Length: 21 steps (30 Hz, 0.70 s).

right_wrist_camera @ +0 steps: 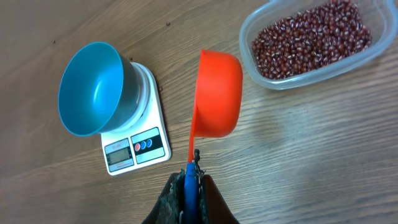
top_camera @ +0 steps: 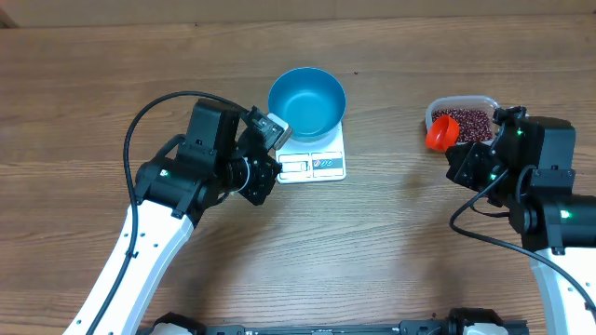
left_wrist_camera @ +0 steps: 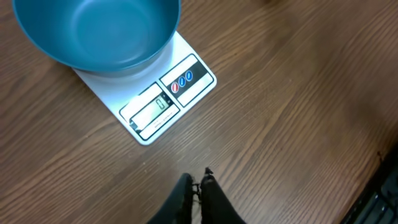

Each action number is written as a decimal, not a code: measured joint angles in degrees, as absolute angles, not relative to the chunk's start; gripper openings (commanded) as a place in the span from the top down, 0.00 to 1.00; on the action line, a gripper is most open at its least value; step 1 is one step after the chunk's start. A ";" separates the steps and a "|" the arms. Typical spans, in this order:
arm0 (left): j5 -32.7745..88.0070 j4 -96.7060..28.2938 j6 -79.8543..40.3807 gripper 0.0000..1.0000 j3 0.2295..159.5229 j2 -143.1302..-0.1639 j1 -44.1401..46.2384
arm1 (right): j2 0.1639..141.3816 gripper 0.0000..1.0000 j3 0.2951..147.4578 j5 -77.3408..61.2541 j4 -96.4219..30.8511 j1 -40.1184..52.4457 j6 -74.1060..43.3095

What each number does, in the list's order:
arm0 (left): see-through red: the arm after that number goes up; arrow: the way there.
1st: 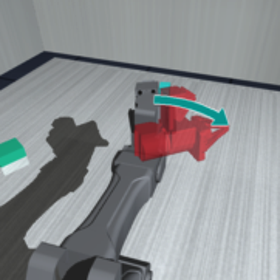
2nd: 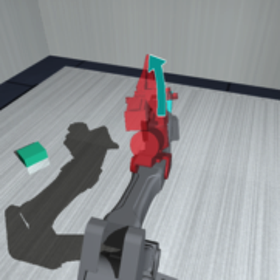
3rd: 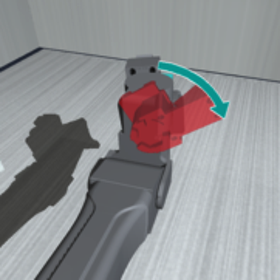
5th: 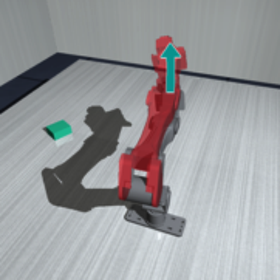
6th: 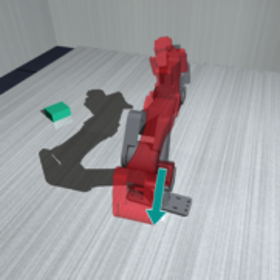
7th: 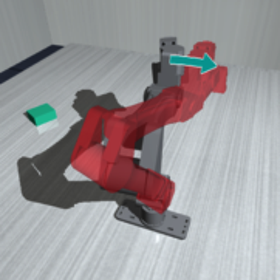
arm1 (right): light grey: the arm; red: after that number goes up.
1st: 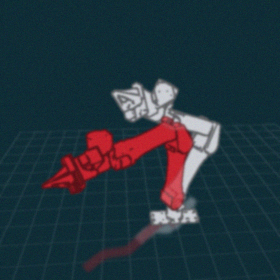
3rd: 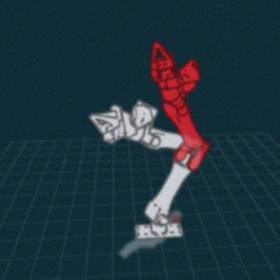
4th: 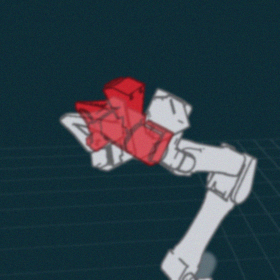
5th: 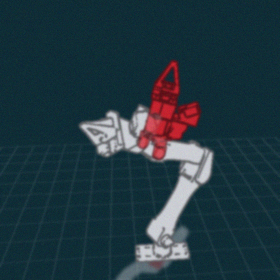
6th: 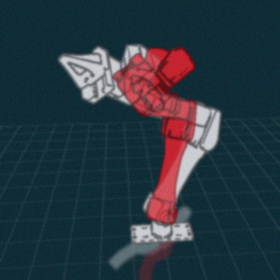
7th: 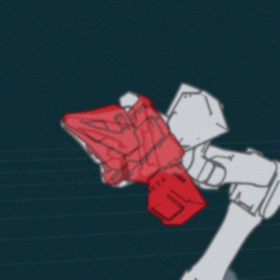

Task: Scoop item into bowl and weigh 150g on scale

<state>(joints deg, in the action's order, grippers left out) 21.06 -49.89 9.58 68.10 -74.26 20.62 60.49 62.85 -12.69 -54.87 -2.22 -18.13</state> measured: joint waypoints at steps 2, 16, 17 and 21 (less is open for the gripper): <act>21.06 -49.87 9.58 0.86 68.10 -74.26 20.62 | 60.49 0.96 62.85 -12.69 -54.92 -2.22 -17.54; 21.08 -49.78 9.58 0.47 68.10 -74.26 20.62 | 60.49 0.96 62.85 -15.62 -55.33 -2.22 -9.17; 21.08 -49.76 9.58 0.47 68.10 -74.26 20.62 | 60.49 0.96 62.85 -15.68 -55.31 -2.22 -8.91; 21.08 -49.76 9.58 0.46 68.10 -74.26 20.62 | 60.49 0.96 62.85 -16.01 -55.29 -2.22 -8.54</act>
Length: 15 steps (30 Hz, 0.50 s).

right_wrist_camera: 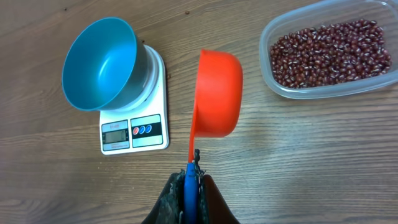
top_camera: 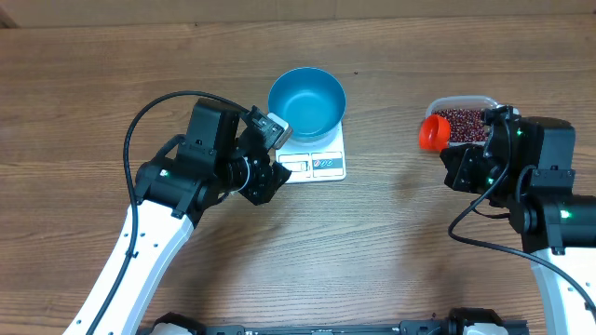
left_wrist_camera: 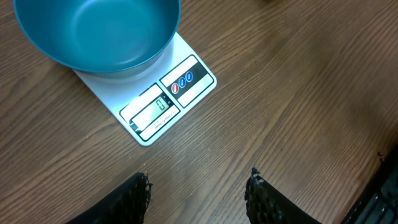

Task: Scoop item into bowl and weigh 150g on scale

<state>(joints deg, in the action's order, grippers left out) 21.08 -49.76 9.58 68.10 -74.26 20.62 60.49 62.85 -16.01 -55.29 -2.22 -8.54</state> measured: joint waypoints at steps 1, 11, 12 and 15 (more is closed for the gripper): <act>21.08 -49.76 9.58 0.46 68.10 -74.26 20.62 | 60.49 0.96 62.85 -16.14 -55.27 -2.22 -8.49; 21.08 -49.95 9.58 0.42 68.10 -74.26 20.62 | 60.49 0.96 62.85 -16.32 -55.20 -2.22 -7.84; 21.08 -50.22 9.58 0.41 68.10 -74.26 20.62 | 60.49 0.96 62.85 -16.29 -55.20 -2.22 -7.86; 21.08 -51.16 9.61 0.37 68.10 -74.26 20.62 | 60.49 0.96 62.85 -16.29 -55.22 -2.22 -7.84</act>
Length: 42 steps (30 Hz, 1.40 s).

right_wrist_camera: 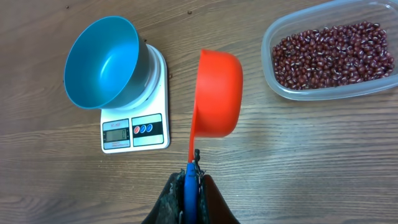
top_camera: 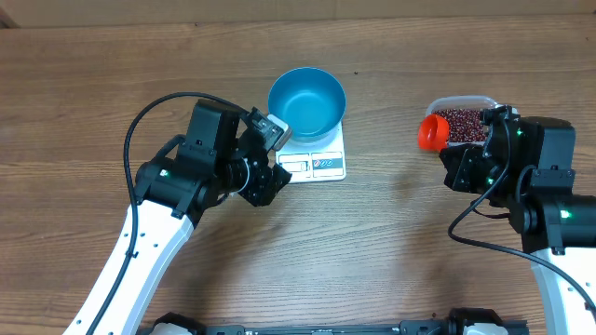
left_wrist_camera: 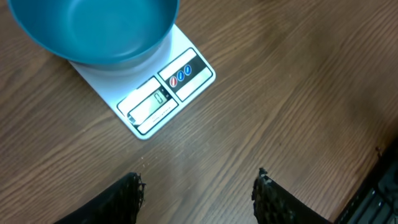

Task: Scoop item into bowl and weigh 150g on scale

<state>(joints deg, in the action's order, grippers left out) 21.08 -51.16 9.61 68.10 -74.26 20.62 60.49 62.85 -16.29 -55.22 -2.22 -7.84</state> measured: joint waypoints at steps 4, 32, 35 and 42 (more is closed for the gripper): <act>21.08 -51.94 9.58 0.32 68.10 -74.26 20.62 | 60.49 0.96 62.85 -16.29 -54.89 -2.22 -7.84; 21.04 -52.12 9.58 0.00 68.10 -74.26 20.62 | 60.49 0.96 62.85 -16.32 -54.04 -2.22 -7.86; 20.43 -52.12 9.61 0.01 68.10 -74.26 20.62 | 60.49 0.96 62.85 -16.32 -54.04 -2.22 -7.84; 17.98 -52.12 9.61 0.01 68.10 -74.26 20.62 | 60.49 0.96 62.85 -16.29 -54.02 -2.22 -7.81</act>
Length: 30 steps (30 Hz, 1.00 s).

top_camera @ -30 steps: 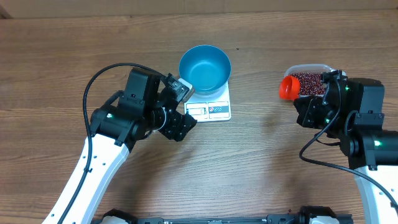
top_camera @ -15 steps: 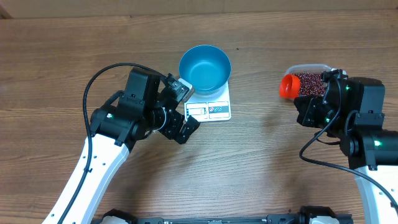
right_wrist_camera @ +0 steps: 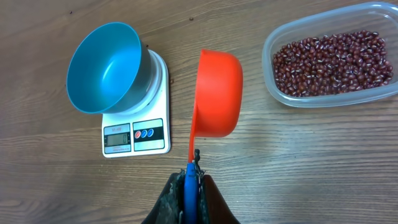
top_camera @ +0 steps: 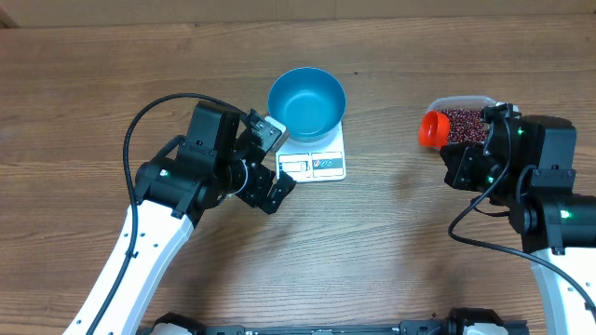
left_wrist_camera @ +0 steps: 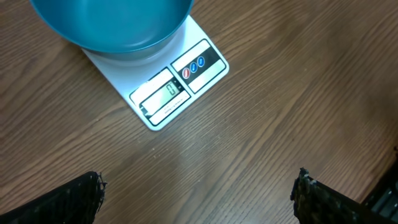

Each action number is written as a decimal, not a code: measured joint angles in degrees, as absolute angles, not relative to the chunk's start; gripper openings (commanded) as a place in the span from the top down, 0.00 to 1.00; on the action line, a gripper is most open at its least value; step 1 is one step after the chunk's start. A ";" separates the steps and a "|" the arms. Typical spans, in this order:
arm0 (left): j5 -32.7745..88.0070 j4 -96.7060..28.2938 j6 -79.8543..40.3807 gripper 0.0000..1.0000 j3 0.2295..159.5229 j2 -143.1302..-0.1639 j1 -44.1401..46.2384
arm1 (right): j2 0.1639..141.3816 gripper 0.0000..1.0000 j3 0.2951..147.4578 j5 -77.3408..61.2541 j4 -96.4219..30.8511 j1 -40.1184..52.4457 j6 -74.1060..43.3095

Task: Scoop item into bowl and weigh 150g on scale

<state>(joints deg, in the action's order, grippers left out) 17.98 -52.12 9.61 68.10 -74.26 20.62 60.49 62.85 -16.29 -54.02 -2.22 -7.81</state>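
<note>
An empty blue bowl (top_camera: 307,100) stands on the white scale (top_camera: 317,166), whose display (left_wrist_camera: 161,93) reads 0. My left gripper (left_wrist_camera: 198,186) hangs wide open over bare wood just in front of the scale, with nothing between its fingers. My right gripper (right_wrist_camera: 193,180) is shut on the blue handle of an orange scoop (right_wrist_camera: 217,93), held on its side above the table. The scoop's cup (top_camera: 432,129) is at the left end of a clear tub of red beans (top_camera: 466,121). I cannot see inside the scoop.
The wooden table (top_camera: 391,261) stretches around the scale and the tub. A black cable (top_camera: 149,116) loops off the left arm. The bean tub (right_wrist_camera: 333,56) lies at the far right, partly under the right arm in the overhead view.
My left gripper has opened wider, its fingers now at the frame's corners. It has shifted slightly, so the scale sits a little further right in its view. The right arm barely moved.
At first my left gripper was shut in front of the scale and my right held the scoop near the bean tub. Then the left gripper stood open, and wider at each later moment. The right gripper has kept the scoop, with the tub further right in its view.
</note>
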 measured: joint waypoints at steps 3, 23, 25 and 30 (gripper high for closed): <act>17.56 -52.12 9.61 0.00 68.10 -74.26 20.62 | 60.49 0.96 62.85 -16.29 -54.04 -2.22 -7.81; 17.37 -49.87 19.77 0.00 68.10 -74.26 20.62 | 60.49 0.96 62.85 -16.29 -55.77 -2.22 -7.84; 17.37 -49.12 20.51 0.00 68.10 -74.26 20.62 | 60.49 0.96 62.85 -16.32 -56.23 -2.22 -7.84; 17.34 -49.25 23.20 0.00 68.31 -74.26 20.60 | 60.49 0.96 62.85 -16.32 -56.84 -2.22 -7.84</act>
